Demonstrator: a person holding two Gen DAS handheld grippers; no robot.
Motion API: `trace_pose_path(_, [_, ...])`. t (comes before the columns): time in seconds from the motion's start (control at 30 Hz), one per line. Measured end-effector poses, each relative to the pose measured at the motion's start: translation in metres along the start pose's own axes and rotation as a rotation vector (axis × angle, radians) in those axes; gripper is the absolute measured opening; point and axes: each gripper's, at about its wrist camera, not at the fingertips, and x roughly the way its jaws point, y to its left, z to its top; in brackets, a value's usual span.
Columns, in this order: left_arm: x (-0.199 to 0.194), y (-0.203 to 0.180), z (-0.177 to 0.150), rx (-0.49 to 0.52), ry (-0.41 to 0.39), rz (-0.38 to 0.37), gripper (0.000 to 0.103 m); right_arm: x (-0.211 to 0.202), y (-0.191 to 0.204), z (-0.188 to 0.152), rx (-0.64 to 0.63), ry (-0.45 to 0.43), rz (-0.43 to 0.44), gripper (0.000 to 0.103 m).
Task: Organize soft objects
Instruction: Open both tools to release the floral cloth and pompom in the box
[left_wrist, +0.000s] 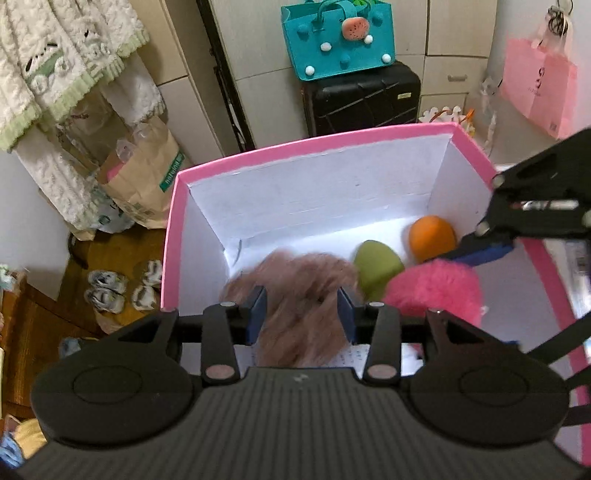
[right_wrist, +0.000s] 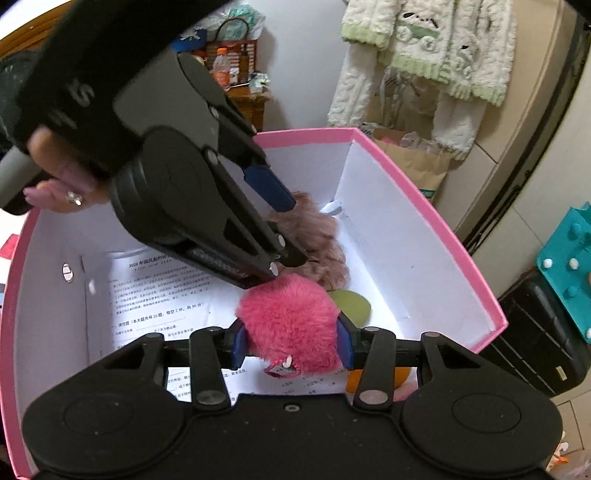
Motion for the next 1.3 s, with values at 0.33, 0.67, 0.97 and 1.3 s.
trace_pose_path(0.33, [-0.028, 0.009, -0.006, -0.032, -0.067, -0.041, 0.042, 0.015, 0.008, 0.003, -0.043, 0.031, -0.002, 0.060])
trace_pose_path(0.67, [-0.060, 0.020, -0.017, -0.105, -0.055, -0.062, 0.066, -0.045, 0.010, -0.014, 0.209, -0.055, -0.048, 0.063])
trace_pose_path(0.97, [-0.111, 0.007, -0.030, -0.052, -0.097, -0.040, 0.090, -0.121, 0.017, -0.052, 0.398, -0.153, -0.044, 0.064])
trace_pose_path(1.3, [-0.176, -0.029, -0.047, 0.009, -0.132, -0.117, 0.089, -0.180, 0.048, -0.082, 0.419, -0.185, -0.152, 0.064])
